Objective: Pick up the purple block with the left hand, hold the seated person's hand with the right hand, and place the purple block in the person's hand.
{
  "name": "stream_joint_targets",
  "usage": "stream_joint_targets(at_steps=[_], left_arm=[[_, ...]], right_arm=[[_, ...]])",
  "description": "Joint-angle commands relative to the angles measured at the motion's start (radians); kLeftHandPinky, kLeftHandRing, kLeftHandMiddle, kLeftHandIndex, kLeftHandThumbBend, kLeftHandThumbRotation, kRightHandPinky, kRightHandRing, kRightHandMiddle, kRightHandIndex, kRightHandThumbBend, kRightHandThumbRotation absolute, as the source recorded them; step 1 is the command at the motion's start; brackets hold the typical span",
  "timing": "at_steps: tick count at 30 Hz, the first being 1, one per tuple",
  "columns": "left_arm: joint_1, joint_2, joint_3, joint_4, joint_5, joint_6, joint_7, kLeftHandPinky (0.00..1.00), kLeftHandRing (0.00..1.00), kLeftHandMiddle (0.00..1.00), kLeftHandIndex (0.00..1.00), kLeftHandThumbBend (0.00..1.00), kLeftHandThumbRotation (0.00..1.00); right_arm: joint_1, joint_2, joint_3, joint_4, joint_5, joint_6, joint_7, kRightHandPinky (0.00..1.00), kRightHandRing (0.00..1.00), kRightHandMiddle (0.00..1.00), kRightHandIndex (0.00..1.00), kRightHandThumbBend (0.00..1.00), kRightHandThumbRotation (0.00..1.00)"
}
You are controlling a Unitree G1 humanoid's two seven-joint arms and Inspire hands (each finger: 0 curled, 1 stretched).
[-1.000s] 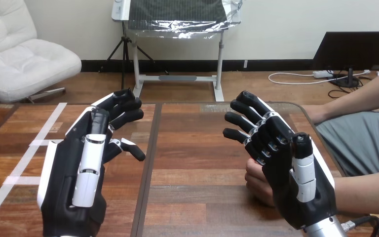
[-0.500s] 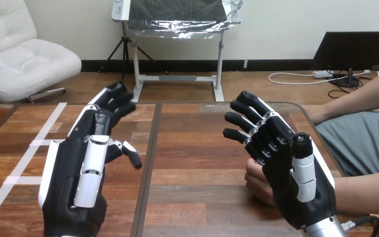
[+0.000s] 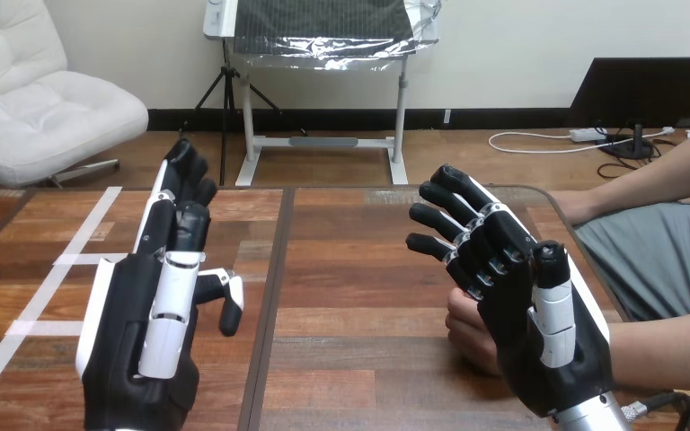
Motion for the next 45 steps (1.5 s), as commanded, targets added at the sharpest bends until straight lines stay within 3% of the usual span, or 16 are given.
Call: stream_joint_targets(at_steps=[1,6,13,18,27,34,37,39,45], left_arm=[[-0.047,0.003,0.017,-0.014,0.0,0.004,-0.013,0.0,1.0,1.0,1.0,0.6,0.88],[-0.053,0.006,0.029,0.003,0.008,0.003,-0.018,0.0,1.0,1.0,1.0,0.54,0.89],[-0.078,0.024,0.067,0.071,0.107,-0.034,0.003,0.0,1.0,1.0,1.0,0.44,0.89],[-0.092,0.038,0.088,0.098,0.153,-0.037,0.007,0.0,1.0,1.0,1.0,0.5,0.89],[-0.116,0.052,0.123,0.145,0.166,-0.065,-0.003,0.0,1.0,1.0,1.0,0.54,0.87],[-0.118,0.008,0.134,0.149,0.173,-0.066,0.043,0.0,1.0,1.0,0.99,0.6,0.84],[-0.118,-0.023,0.133,0.149,0.147,-0.069,0.063,0.0,0.98,0.95,0.93,0.57,0.82],[-0.118,-0.042,0.131,0.149,0.127,-0.069,0.074,0.01,0.85,0.84,0.83,0.5,0.79],[-0.114,-0.097,0.115,0.116,-0.04,-0.01,0.076,0.12,0.55,0.6,0.62,0.27,0.72]], right_arm=[[-0.049,-0.001,-0.012,-0.032,0.011,-0.01,0.005,0.82,0.88,0.89,0.88,0.86,0.88],[-0.05,0.0,-0.011,-0.032,0.009,-0.008,0.002,0.82,0.88,0.89,0.88,0.86,0.87],[-0.051,0.001,-0.01,-0.032,0.009,-0.007,0.002,0.82,0.88,0.89,0.88,0.87,0.87],[-0.051,0.001,-0.011,-0.03,0.007,-0.011,0.003,0.82,0.88,0.89,0.88,0.87,0.87],[-0.05,0.0,-0.011,-0.031,0.008,-0.011,0.004,0.83,0.88,0.89,0.88,0.87,0.87],[-0.048,0.002,-0.012,-0.032,0.009,-0.013,0.003,0.82,0.88,0.89,0.88,0.87,0.87],[-0.048,0.003,-0.012,-0.031,0.008,-0.016,0.004,0.82,0.87,0.89,0.88,0.87,0.87],[-0.047,0.003,-0.012,-0.031,0.009,-0.016,0.004,0.82,0.87,0.89,0.88,0.87,0.87],[-0.045,0.003,-0.011,-0.032,0.008,-0.014,0.005,0.83,0.88,0.89,0.88,0.87,0.87]])
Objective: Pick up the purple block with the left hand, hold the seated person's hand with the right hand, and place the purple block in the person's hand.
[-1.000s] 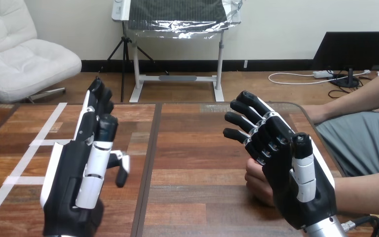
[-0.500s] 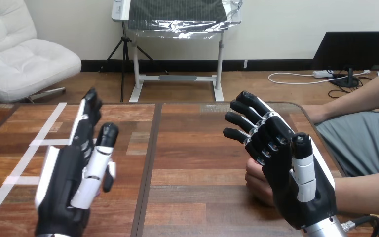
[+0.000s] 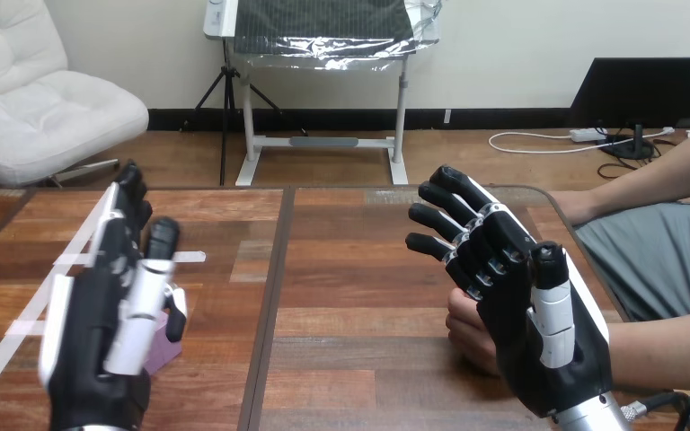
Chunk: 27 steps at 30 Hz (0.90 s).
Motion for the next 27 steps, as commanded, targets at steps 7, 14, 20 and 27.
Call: stream_joint_targets(at_steps=[7,14,20,27], left_arm=[[-0.05,-0.083,-0.016,-0.069,-0.294,0.094,0.005,0.08,0.25,0.34,0.38,0.05,0.69],[-0.054,-0.079,-0.016,-0.069,-0.392,0.106,0.002,0.01,0.08,0.16,0.21,0.01,0.68],[-0.057,-0.094,-0.014,-0.06,-0.451,0.101,0.014,0.0,0.02,0.08,0.14,0.0,0.63],[-0.06,-0.1,-0.015,-0.053,-0.488,0.092,0.023,0.0,0.0,0.04,0.1,0.0,0.57]], right_arm=[[-0.043,0.002,-0.01,-0.035,0.003,-0.014,-0.002,0.83,0.87,0.89,0.87,0.87,0.88],[-0.045,0.001,-0.011,-0.033,0.005,-0.015,0.001,0.83,0.88,0.89,0.88,0.86,0.88],[-0.044,0.0,-0.012,-0.035,0.003,-0.012,-0.003,0.83,0.88,0.89,0.88,0.87,0.88],[-0.045,0.001,-0.012,-0.037,0.001,-0.014,-0.006,0.83,0.88,0.89,0.88,0.87,0.88]])
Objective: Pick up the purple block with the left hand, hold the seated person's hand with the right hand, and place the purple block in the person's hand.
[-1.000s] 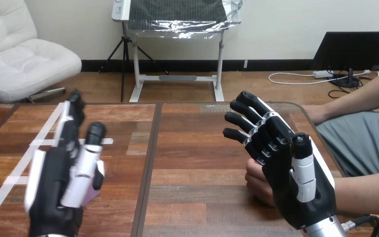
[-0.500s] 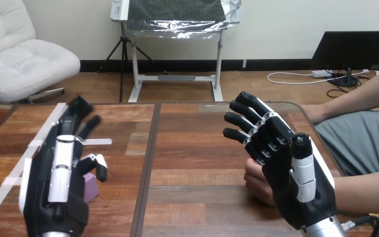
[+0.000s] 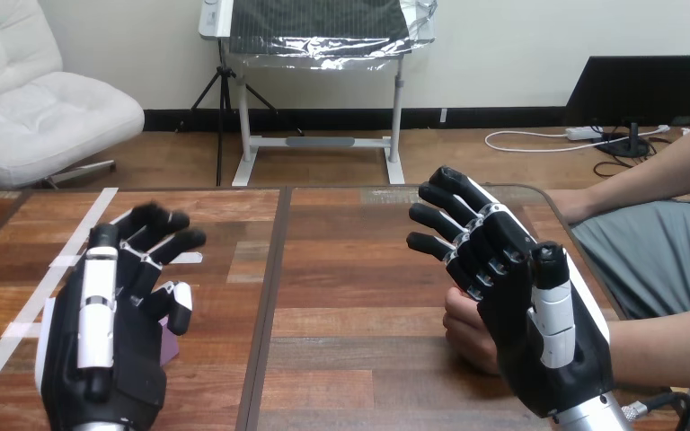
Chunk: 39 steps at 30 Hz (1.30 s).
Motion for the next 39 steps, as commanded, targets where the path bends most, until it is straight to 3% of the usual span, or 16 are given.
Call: stream_joint_targets(at_steps=[1,9,16,21,25,29,31,37,38,39], left_arm=[[-0.053,-0.093,0.006,-0.028,-0.018,-0.022,0.009,0.0,0.0,0.04,0.1,0.0,0.55],[-0.058,-0.095,0.008,-0.022,-0.047,-0.032,0.001,0.0,0.0,0.04,0.08,0.0,0.42],[-0.053,-0.093,0.011,-0.037,-0.179,0.011,-0.009,0.0,0.0,0.05,0.1,0.0,0.32],[-0.05,-0.071,0.009,-0.041,-0.227,0.026,-0.028,0.0,0.03,0.12,0.17,0.0,0.3],[-0.046,-0.072,0.015,-0.062,-0.288,0.061,0.003,0.01,0.09,0.2,0.23,0.0,0.3],[-0.045,-0.072,0.018,-0.078,-0.319,0.08,0.025,0.05,0.21,0.33,0.35,0.0,0.33],[-0.045,-0.07,0.02,-0.083,-0.34,0.088,0.024,0.07,0.3,0.41,0.42,0.01,0.4],[-0.046,-0.066,0.031,-0.088,-0.39,0.103,0.016,0.02,0.56,0.62,0.61,0.17,0.59],[-0.046,-0.065,0.032,-0.088,-0.397,0.105,0.015,0.01,0.68,0.71,0.68,0.23,0.64],[-0.047,-0.063,0.034,-0.089,-0.402,0.107,0.015,0.01,0.73,0.74,0.71,0.25,0.66]], right_arm=[[-0.045,0.002,-0.011,-0.036,0.002,-0.013,-0.005,0.83,0.88,0.89,0.88,0.87,0.88],[-0.045,0.001,-0.011,-0.037,0.004,-0.009,-0.005,0.83,0.88,0.89,0.87,0.87,0.88],[-0.047,0.002,-0.01,-0.033,0.01,-0.009,0.001,0.83,0.88,0.89,0.87,0.87,0.88],[-0.048,0.004,-0.009,-0.033,0.008,-0.011,-0.001,0.83,0.88,0.89,0.87,0.87,0.87],[-0.048,0.005,-0.01,-0.032,0.006,-0.013,-0.003,0.83,0.87,0.89,0.87,0.87,0.87],[-0.048,0.005,-0.01,-0.032,0.006,-0.013,-0.002,0.82,0.88,0.89,0.87,0.87,0.87],[-0.048,0.005,-0.01,-0.033,0.006,-0.013,-0.003,0.82,0.88,0.89,0.87,0.87,0.87],[-0.048,0.003,-0.011,-0.036,0.007,-0.01,-0.003,0.83,0.88,0.89,0.87,0.87,0.87],[-0.048,0.003,-0.011,-0.037,0.009,-0.009,-0.003,0.83,0.88,0.89,0.87,0.87,0.87],[-0.049,0.003,-0.011,-0.038,0.01,-0.007,-0.003,0.83,0.88,0.89,0.87,0.87,0.87]])
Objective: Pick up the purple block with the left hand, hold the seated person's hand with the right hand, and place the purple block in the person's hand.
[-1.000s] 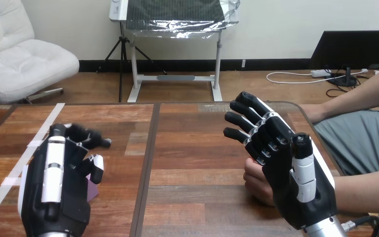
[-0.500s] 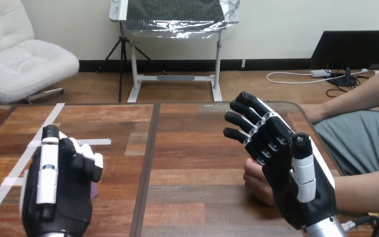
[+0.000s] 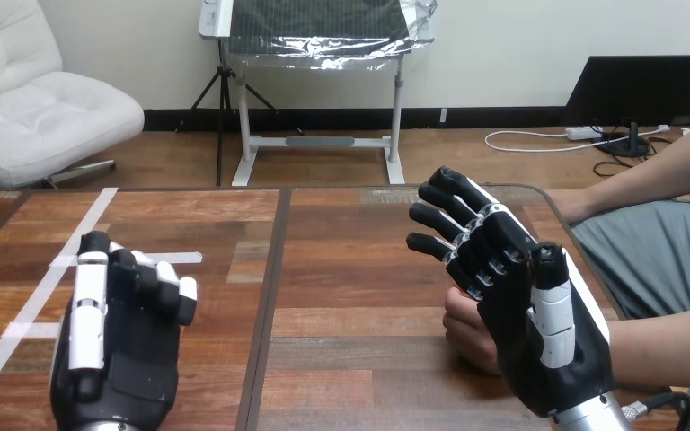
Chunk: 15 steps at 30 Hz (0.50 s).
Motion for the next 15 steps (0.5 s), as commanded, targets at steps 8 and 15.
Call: stream_joint_targets(at_steps=[8,15], left_arm=[[-0.052,-0.057,0.041,-0.052,-0.094,0.019,-0.025,0.0,0.96,0.95,0.88,0.37,0.8],[-0.057,-0.05,0.055,-0.042,-0.134,0.032,-0.049,0.0,0.99,0.99,0.97,0.42,0.85]], right_arm=[[-0.049,0.001,-0.012,-0.045,0.009,-0.001,-0.008,0.82,0.87,0.89,0.87,0.88,0.87],[-0.05,0.001,-0.013,-0.043,0.009,-0.006,-0.009,0.82,0.87,0.88,0.87,0.87,0.87]])
